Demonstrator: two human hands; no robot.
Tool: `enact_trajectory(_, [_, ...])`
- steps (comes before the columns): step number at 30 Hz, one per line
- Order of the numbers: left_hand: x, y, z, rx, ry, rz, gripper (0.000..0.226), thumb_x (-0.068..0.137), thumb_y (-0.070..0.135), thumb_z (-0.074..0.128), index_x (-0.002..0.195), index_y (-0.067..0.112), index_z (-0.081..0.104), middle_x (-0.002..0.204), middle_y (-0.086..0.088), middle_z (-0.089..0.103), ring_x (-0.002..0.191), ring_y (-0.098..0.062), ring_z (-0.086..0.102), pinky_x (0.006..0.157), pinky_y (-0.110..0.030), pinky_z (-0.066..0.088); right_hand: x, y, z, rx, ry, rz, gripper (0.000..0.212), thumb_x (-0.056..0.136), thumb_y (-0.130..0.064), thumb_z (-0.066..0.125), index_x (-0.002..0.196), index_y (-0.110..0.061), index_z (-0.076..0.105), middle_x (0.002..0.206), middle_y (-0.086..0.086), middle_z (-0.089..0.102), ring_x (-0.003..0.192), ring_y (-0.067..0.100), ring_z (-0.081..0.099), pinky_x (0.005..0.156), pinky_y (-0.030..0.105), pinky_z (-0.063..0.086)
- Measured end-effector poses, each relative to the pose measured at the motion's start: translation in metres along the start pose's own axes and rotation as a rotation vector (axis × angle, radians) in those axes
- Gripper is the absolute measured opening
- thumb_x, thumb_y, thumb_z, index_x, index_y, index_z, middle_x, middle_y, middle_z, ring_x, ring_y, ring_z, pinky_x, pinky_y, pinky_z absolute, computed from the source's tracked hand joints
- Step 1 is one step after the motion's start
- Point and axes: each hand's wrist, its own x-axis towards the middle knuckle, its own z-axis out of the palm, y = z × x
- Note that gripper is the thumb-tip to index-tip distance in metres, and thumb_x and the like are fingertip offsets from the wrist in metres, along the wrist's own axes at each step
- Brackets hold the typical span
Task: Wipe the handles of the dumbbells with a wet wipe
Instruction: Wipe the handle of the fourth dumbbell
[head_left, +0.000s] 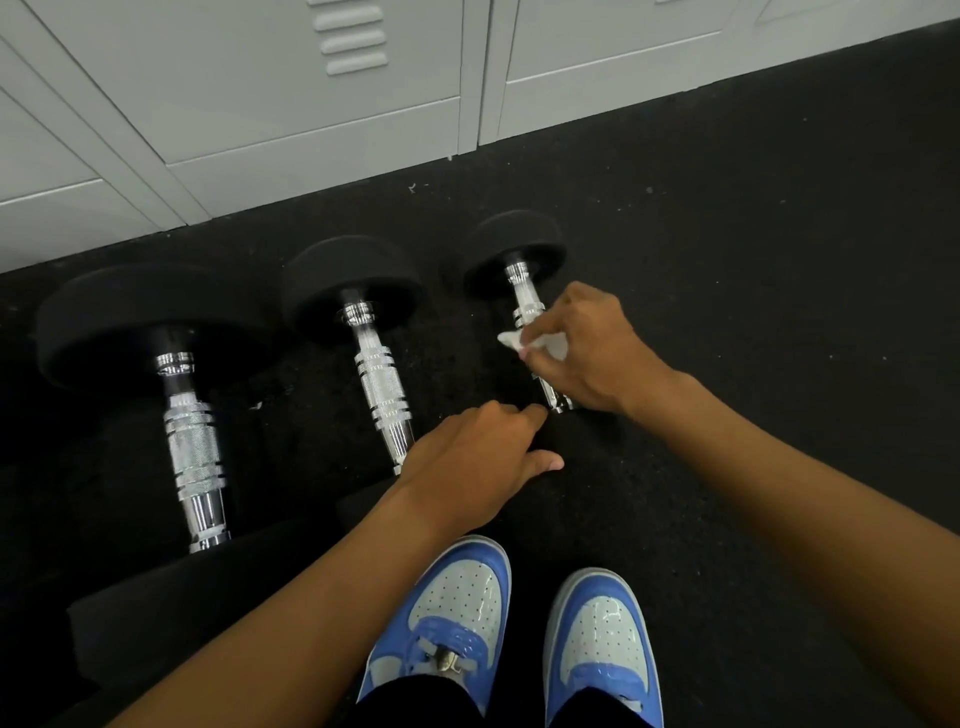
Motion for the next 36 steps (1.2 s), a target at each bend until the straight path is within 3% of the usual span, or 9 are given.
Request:
enact_trajectory(5, [0.0,0.0,0.0,-0.001,0.008,0.013,0.049,0.095,0.051,0.041,0.129,0.017,0.047,0.114,-0.004,0.061,0.102,-0.023,0.06,0.082,-0.038,0.049,0.003,0.01,-0.002,0.022,0.053,0.059,0.012,0.083,-0.038,0.065,0.09,-0.029,0.07,0.09,0.002,0.052,0.09,0.014,0.048,0.061,0.016,0.027])
enact_trajectory(9, [0.0,0.002,-0.001,-0.006,0.003,0.005,0.048,0.095,0.05,0.043,0.13,0.016,0.047,0.113,-0.004,0.062,0.101,-0.021,0.06,0.081,-0.035,0.049,0.011,-0.004,0.007,0.008,0.139,0.061,0.019,0.084,-0.028,0.067,0.101,-0.018,0.07,0.103,0.005,0.049,0.089,0.012,0.043,0.069,0.015,0.033])
enact_trajectory(15, [-0.001,-0.001,0.0,0.009,0.001,0.013,0.05,0.095,0.051,0.04,0.132,0.017,0.045,0.117,-0.005,0.06,0.106,-0.025,0.058,0.083,-0.038,0.049,-0.006,0.01,-0.011,0.056,-0.033,0.066,0.01,0.082,-0.033,0.069,0.088,-0.025,0.07,0.087,-0.004,0.051,0.083,0.01,0.05,0.062,0.012,0.034])
enact_trajectory(20, [0.0,0.002,-0.001,-0.003,0.007,0.008,0.049,0.095,0.05,0.043,0.131,0.017,0.047,0.114,-0.004,0.061,0.103,-0.023,0.059,0.08,-0.035,0.047,0.011,-0.009,-0.001,0.023,0.088,0.058,0.012,0.082,-0.027,0.07,0.091,-0.019,0.072,0.094,-0.002,0.047,0.087,0.013,0.049,0.073,0.023,0.039])
enact_trajectory(23, [0.0,0.001,-0.001,0.005,0.0,0.007,0.048,0.095,0.049,0.042,0.131,0.017,0.046,0.114,-0.004,0.061,0.104,-0.023,0.059,0.08,-0.035,0.046,0.002,-0.008,0.001,-0.09,-0.046,-0.041,0.013,0.082,-0.026,0.069,0.093,-0.019,0.073,0.096,-0.003,0.043,0.089,0.016,0.05,0.071,0.022,0.036])
enact_trajectory(26, [-0.001,-0.001,0.0,0.01,0.005,0.013,0.049,0.096,0.05,0.04,0.132,0.017,0.045,0.115,-0.004,0.061,0.105,-0.024,0.058,0.082,-0.037,0.047,0.001,0.005,-0.015,0.045,-0.136,0.068,0.005,0.079,-0.031,0.073,0.084,-0.029,0.072,0.092,-0.002,0.054,0.084,0.01,0.053,0.062,0.012,0.035])
enact_trajectory(29, [-0.001,0.0,0.0,0.003,0.003,0.015,0.049,0.096,0.05,0.041,0.131,0.017,0.046,0.115,-0.004,0.061,0.104,-0.023,0.058,0.081,-0.035,0.046,0.014,0.005,-0.014,0.16,-0.046,0.169,0.004,0.08,-0.029,0.071,0.079,-0.03,0.068,0.091,0.001,0.052,0.08,0.009,0.049,0.06,0.012,0.035])
enact_trajectory(33, [-0.001,0.001,-0.001,0.001,0.0,0.006,0.047,0.095,0.049,0.042,0.129,0.017,0.047,0.113,-0.004,0.061,0.104,-0.023,0.058,0.079,-0.034,0.044,0.004,-0.006,0.004,-0.058,-0.021,0.017,0.012,0.081,-0.026,0.07,0.092,-0.022,0.072,0.094,-0.003,0.043,0.086,0.014,0.048,0.07,0.023,0.035])
enact_trajectory(36, [-0.001,-0.001,0.0,0.01,0.014,0.02,0.046,0.096,0.05,0.041,0.128,0.017,0.048,0.111,-0.004,0.062,0.101,-0.023,0.059,0.079,-0.035,0.046,-0.007,0.003,-0.009,0.001,-0.148,0.033,0.009,0.079,-0.028,0.072,0.087,-0.025,0.072,0.088,-0.005,0.049,0.078,0.006,0.049,0.061,0.013,0.034])
